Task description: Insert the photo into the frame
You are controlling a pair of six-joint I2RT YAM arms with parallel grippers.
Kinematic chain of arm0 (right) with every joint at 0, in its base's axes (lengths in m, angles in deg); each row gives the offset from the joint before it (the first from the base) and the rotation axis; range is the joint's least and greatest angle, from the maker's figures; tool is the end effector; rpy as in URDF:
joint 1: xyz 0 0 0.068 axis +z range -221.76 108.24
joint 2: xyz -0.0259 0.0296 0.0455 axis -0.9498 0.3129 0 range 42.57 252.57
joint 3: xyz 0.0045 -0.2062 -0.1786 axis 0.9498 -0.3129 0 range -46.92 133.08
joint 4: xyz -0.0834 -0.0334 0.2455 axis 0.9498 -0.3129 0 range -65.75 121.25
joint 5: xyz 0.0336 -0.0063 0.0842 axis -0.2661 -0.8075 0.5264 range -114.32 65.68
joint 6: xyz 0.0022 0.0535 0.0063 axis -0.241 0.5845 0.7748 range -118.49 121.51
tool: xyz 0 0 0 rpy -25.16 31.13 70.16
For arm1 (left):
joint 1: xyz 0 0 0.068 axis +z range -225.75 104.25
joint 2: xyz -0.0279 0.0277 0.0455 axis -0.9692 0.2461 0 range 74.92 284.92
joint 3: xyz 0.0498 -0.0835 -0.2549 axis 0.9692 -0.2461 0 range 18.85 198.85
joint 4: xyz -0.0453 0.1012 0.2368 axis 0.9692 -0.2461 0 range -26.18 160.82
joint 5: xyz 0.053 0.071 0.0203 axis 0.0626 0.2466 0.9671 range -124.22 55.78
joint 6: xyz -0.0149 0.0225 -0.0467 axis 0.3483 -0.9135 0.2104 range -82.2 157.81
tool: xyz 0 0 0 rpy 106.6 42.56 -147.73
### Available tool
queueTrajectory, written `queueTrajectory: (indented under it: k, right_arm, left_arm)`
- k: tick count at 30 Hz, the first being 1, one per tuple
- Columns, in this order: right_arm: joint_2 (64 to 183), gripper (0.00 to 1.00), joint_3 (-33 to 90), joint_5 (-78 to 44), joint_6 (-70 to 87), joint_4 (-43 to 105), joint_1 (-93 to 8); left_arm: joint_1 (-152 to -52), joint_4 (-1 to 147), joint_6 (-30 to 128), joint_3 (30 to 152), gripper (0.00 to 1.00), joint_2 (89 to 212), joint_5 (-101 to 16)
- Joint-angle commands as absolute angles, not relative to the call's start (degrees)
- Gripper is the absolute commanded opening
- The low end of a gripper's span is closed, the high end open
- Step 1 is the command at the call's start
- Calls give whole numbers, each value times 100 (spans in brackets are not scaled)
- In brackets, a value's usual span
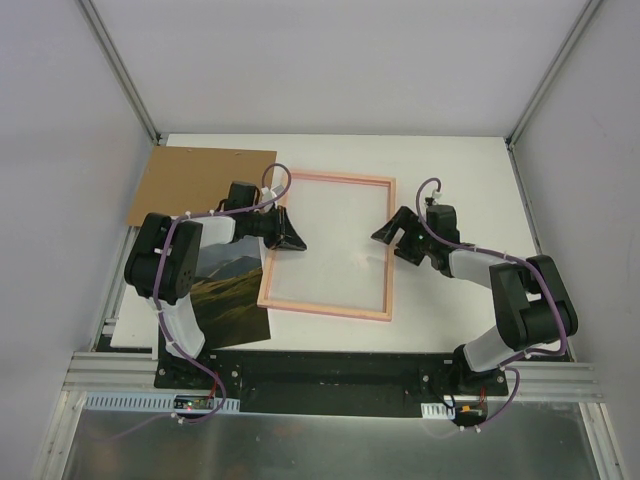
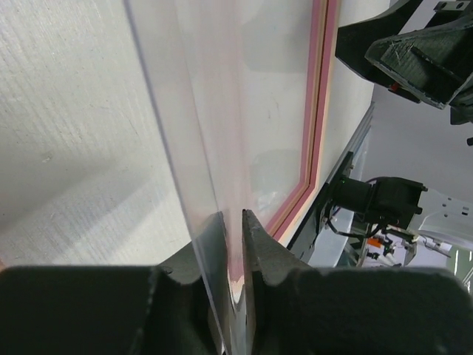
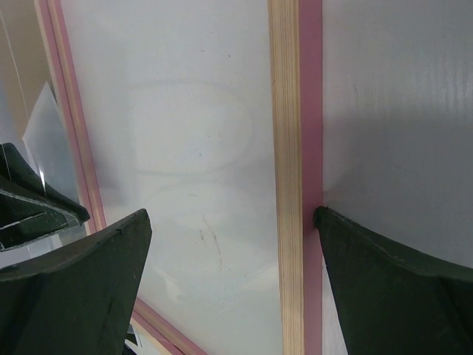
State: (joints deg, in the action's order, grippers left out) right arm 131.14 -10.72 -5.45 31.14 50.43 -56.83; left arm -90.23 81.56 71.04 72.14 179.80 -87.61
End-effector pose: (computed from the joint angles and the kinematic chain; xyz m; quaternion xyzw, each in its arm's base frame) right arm 0.2875 0.0885 0.1611 0.0336 0.8706 0.3114 0.3796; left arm 0.3404 -0.1174 0.1516 0.0520 0.8320 -0.5239 0.1747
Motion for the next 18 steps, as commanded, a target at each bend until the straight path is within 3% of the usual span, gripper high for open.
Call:
queueTrajectory:
  k: [1,6,18]
  right_arm:
    - [13072,96,-869,-111,3201,5059,-5480]
    - [13081,96,-869,-129,3183,5041,-5480]
    - [12432,96,-703,-1147,2604,4058,-5217]
  left_arm:
    - [-9210,7908,6857,7404,13,17731,-8783]
    - [-9210,7794,6787,7448,26,17714,-8731]
    - [-9210,7715,6716,7466,27,17740,-8713]
